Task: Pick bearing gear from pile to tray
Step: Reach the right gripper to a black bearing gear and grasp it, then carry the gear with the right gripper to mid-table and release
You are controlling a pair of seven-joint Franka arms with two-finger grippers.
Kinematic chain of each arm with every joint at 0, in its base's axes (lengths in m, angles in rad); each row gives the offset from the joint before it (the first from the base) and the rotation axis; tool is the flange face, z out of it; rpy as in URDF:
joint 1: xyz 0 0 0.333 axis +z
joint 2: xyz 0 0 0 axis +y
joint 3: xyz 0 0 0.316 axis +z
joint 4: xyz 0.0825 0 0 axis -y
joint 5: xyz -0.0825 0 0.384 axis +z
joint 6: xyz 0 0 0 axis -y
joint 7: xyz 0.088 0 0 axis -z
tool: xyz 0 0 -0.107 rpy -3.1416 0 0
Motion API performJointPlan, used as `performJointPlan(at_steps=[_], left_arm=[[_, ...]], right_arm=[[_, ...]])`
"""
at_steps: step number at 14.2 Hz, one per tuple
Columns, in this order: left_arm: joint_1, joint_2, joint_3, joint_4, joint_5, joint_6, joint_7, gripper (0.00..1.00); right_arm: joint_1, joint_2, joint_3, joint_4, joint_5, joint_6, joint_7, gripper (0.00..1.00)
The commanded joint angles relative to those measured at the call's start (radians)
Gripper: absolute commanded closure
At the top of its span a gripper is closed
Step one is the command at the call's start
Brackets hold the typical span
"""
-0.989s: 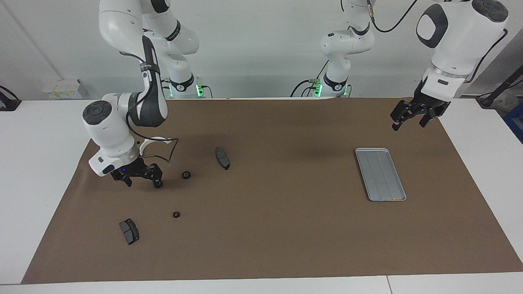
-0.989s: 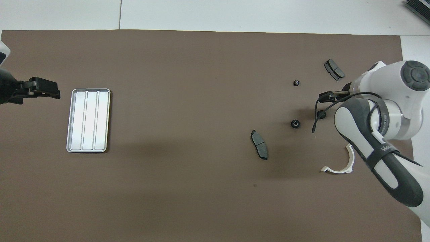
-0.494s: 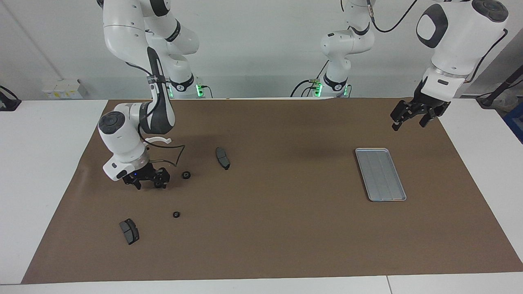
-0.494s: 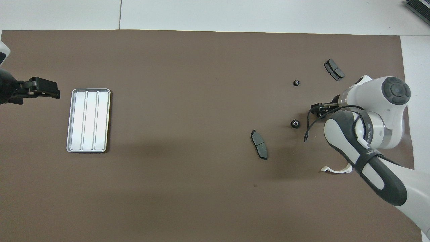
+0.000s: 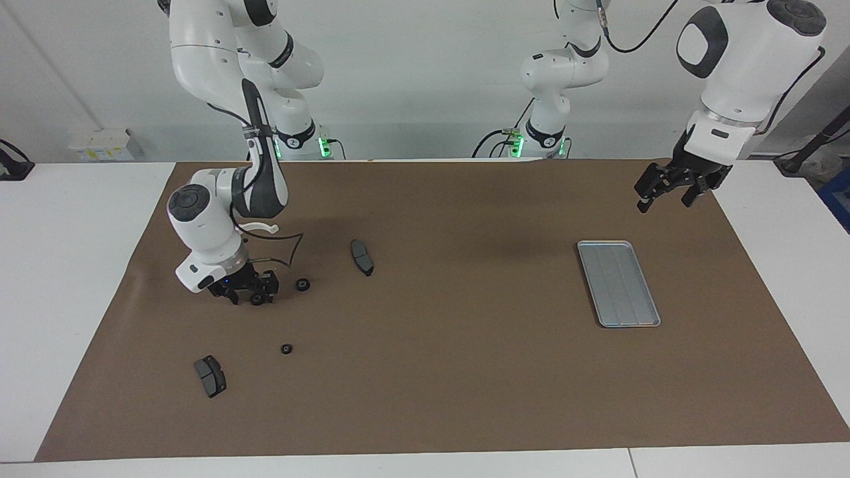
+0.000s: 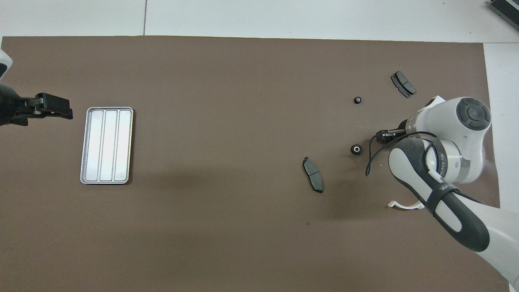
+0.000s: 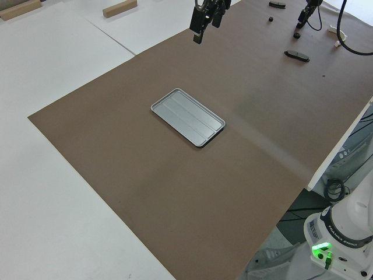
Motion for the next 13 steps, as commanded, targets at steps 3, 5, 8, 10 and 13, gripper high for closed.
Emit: performJointPlan(at_steps=[3,5,8,10,13], left_arm=[[0.006,-0.016,-0.003,-0.007,0.017,-0.017,-0.002,0.00],[0.006,-0.016,-0.003,-0.007,0.017,-0.017,-0.002,0.00],[0.006,-0.016,-0.003,-0.007,0.017,-0.017,-0.001,0.00],[0.006,-0.016,-0.003,-0.007,0.017,-0.017,-0.001,0.00],[0.006,-0.016,-0.003,-0.007,0.017,-0.017,-0.002,0.00]], right_arm=[[-0.005,-0.021,0.009,-0.022,0.015,0.026,-0.022,1.00],[-0.005,-0.030,0.026,0.004,0.015,0.025,-0.019,1.00],[-0.003,-0.036,0.095,0.038,0.015,0.018,0.104,1.00],[0.044,-0.029,0.123,0.064,0.008,0.021,0.225,1.00],[0.164,-0.021,0.121,0.100,-0.003,0.018,0.412,1.00]])
